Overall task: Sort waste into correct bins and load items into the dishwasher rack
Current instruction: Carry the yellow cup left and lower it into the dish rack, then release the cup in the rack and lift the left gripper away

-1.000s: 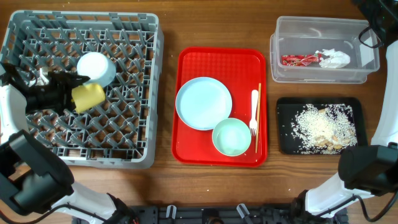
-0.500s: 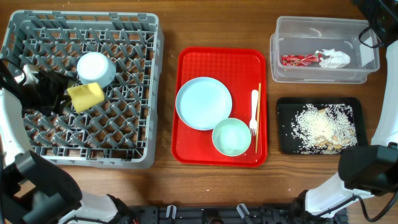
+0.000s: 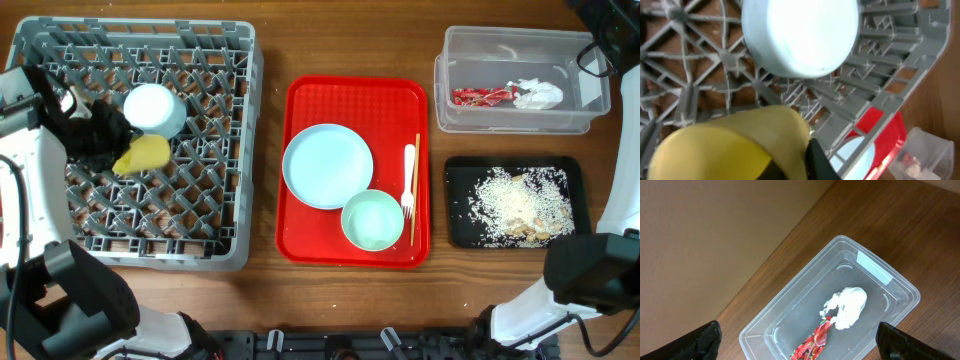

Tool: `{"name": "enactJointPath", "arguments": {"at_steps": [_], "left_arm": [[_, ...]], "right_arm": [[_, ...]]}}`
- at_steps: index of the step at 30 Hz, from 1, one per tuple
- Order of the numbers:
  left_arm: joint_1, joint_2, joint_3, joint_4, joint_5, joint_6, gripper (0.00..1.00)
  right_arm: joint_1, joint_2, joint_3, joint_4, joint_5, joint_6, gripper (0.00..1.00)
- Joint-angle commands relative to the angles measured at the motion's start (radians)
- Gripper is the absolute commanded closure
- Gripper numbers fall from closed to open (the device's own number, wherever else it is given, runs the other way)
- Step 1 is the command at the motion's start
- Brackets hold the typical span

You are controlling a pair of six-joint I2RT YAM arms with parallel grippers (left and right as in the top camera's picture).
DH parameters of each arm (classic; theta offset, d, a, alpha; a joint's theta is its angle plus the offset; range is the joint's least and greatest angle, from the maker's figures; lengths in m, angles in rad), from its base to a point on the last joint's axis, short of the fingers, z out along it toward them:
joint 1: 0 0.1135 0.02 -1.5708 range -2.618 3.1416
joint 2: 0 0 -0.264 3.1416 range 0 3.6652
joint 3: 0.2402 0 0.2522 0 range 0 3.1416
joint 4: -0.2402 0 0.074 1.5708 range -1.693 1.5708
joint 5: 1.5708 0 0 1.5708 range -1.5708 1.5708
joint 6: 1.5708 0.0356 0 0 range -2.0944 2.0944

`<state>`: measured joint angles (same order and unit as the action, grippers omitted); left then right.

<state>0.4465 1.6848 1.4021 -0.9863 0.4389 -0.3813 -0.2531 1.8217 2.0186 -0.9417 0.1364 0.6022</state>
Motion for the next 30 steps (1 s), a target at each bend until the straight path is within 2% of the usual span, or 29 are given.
{"name": "enactJointPath", "arguments": {"at_steps": [1, 6, 12, 22, 24, 27, 29, 30], "left_arm": [[-0.019, 0.003, -0.002, 0.02, -0.007, -0.001, 0.96], [-0.024, -0.008, -0.001, 0.06, 0.262, 0.0, 0.96], [-0.023, -0.064, -0.001, 0.066, 0.391, 0.007, 0.96], [-0.021, 0.056, -0.044, 0.101, 0.381, 0.007, 0.96], [-0.013, 0.064, -0.043, 0.088, 0.281, 0.007, 0.96], [0.004, 0.063, -0.043, 0.077, 0.226, 0.007, 0.96], [0.01, 0.063, -0.043, 0.07, 0.185, 0.008, 0.89], [0.012, 0.063, -0.043, 0.063, 0.162, 0.008, 0.72]], "right_arm": [[0.003, 0.009, 0.003, 0.003, 0.017, 0.01, 0.0], [0.003, 0.009, 0.003, 0.003, 0.016, 0.01, 0.0], [0.003, 0.009, 0.003, 0.003, 0.017, 0.01, 0.0], [0.003, 0.009, 0.003, 0.003, 0.017, 0.01, 0.0], [0.003, 0.009, 0.003, 0.003, 0.016, 0.01, 0.0], [0.003, 0.009, 0.003, 0.003, 0.017, 0.01, 0.0], [0.003, 0.009, 0.003, 0.003, 0.017, 0.01, 0.0], [0.003, 0.009, 0.003, 0.003, 0.017, 0.01, 0.0]]}}
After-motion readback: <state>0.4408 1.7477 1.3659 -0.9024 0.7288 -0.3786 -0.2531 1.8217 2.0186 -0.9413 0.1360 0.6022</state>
